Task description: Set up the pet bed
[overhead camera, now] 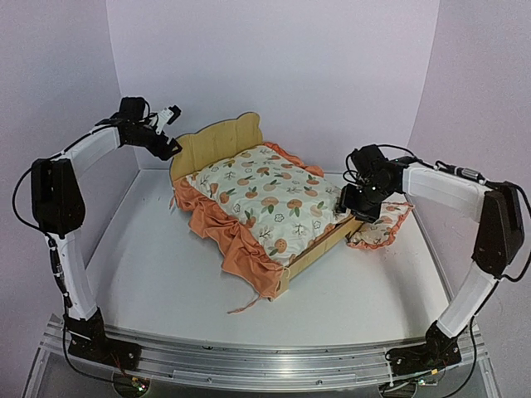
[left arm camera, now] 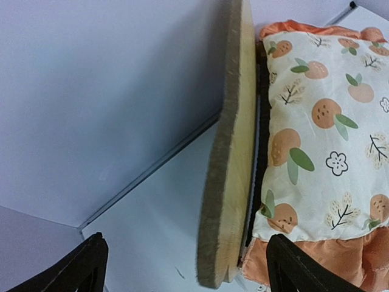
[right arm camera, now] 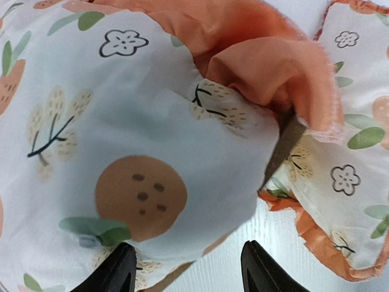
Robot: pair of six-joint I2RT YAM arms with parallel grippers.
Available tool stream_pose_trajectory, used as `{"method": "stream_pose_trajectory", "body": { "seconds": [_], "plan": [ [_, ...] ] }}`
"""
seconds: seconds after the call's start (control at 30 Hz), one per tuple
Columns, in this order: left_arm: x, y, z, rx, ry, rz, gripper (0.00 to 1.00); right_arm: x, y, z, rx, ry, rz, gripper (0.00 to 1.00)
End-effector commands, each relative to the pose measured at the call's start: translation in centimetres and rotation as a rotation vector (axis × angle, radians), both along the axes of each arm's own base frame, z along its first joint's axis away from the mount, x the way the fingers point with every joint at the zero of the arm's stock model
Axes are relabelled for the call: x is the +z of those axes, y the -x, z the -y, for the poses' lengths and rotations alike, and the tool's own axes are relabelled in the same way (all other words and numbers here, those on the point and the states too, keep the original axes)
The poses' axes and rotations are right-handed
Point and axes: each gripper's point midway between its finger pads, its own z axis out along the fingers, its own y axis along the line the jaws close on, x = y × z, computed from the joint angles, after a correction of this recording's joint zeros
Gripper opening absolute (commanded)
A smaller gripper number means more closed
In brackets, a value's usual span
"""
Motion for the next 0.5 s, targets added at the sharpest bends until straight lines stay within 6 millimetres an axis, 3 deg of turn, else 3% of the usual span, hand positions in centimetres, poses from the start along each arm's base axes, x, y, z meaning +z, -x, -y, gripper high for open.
{"method": "stream_pose_trajectory", "body": {
  "seconds": [0.0,0.23,0.33,0.47],
  "plan": [
    [0.3,1.0,1.9,-0.107,0.012,-0.007,0.85,-2.1,-2.4,-2.8,0.023,-0.058,-0.027,0.57],
    [-2.4,4.2,2.3,-0.192,-0.031,-0.080,0.65,-2.6,-4.7,-5.8,0.128,-0.113,-0.038,0.51],
    [-3.4,6.2,2.2,-0.220,-0.055,-0.108,0.63,-2.5,-5.8,-7.3,0.201,-0.130,-0.023,0.51],
    [-3.2,9.7,2.5,-0.289,-0.058,-0.125,0.61,-2.2,-7.5,-8.7,0.287,-0.136,0.035,0.51]
  ]
}}
